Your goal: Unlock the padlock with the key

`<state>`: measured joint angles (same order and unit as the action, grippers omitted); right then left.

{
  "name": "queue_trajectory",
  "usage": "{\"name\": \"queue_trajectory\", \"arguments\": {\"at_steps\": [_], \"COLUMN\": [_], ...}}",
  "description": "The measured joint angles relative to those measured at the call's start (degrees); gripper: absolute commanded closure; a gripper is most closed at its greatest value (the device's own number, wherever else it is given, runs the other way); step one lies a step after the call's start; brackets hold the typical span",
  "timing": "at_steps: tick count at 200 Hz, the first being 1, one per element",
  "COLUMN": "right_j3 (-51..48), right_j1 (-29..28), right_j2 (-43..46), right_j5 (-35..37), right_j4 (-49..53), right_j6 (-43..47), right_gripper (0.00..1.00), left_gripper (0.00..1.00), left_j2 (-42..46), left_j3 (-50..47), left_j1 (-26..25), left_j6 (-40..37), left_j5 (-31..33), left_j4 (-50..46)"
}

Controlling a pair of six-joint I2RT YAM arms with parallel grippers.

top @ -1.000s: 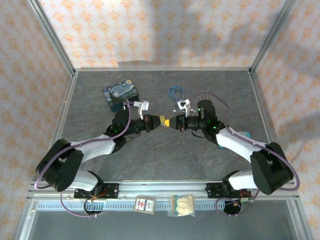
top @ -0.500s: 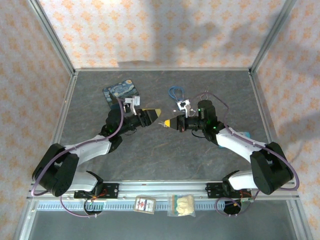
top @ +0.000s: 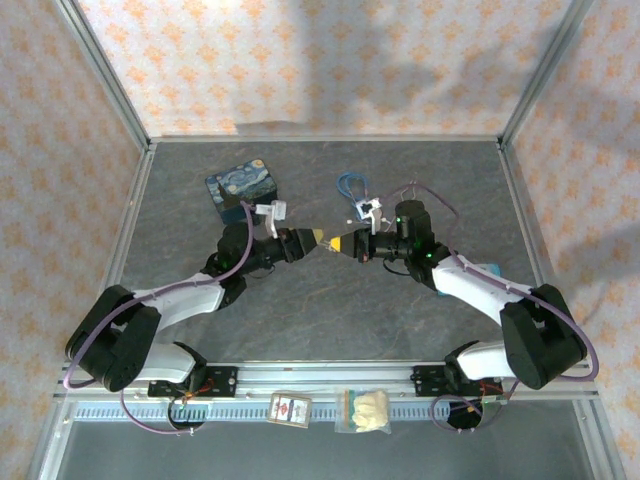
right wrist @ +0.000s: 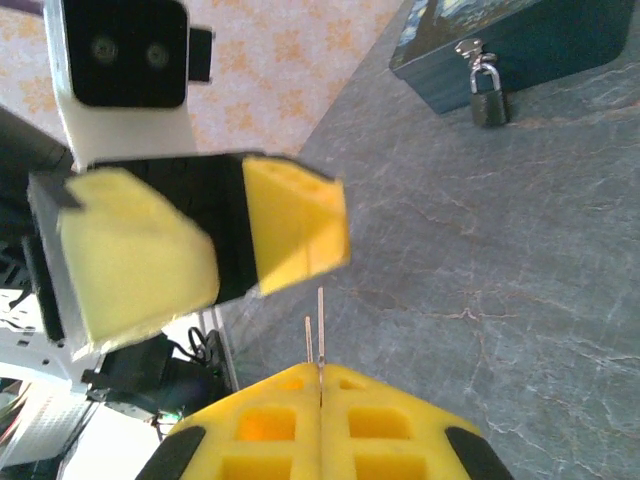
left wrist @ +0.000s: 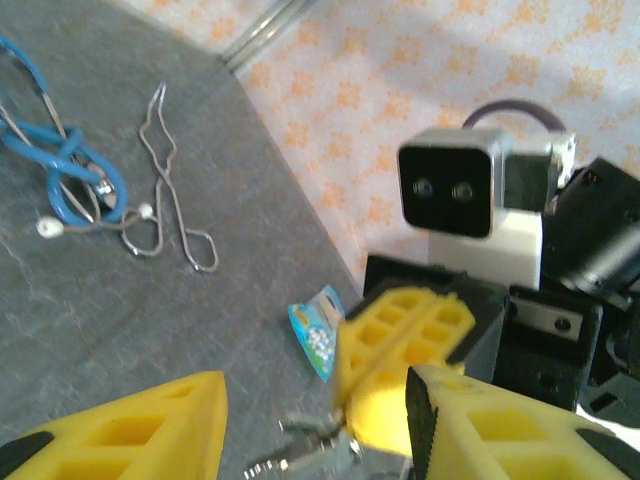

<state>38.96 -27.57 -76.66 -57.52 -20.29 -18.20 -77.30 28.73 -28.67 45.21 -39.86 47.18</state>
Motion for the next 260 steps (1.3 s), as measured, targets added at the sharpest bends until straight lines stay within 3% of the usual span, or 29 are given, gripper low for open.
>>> {"name": "queue_trajectory", "arguments": {"at_steps": [63,102,169,260], "right_j3": [-1.2,-1.8,-2.2,-2.2], "right_j1": [0.0,0.0,0.0,0.0], "right_j2": [0.3,1.1,1.1,1.1], "right_j5": [2.7,2.9,2.9,3.4], "right_j4": [-1.0,-2.9,-4.7,-5.1], "right_j6": [-1.9,-3.1,-4.6,-4.8], "right_gripper": [1.00,1.00,1.00,1.00], "left_gripper": [0.51,0.44,0.58,0.68], "left_j2": [0.0,-0.3,-3.8,-4.5], "left_j3": [-1.1,-1.1,-0.9,-0.2], "left_j1": [-1.6,-1.6,-1.8,-2.9], "left_j6": [1.0,0.8,3.1,4.3], "left_j5": [0.2,2.8,2.8,1.3], "left_j4": [0.2,-0.7,3.4,5.5]}}
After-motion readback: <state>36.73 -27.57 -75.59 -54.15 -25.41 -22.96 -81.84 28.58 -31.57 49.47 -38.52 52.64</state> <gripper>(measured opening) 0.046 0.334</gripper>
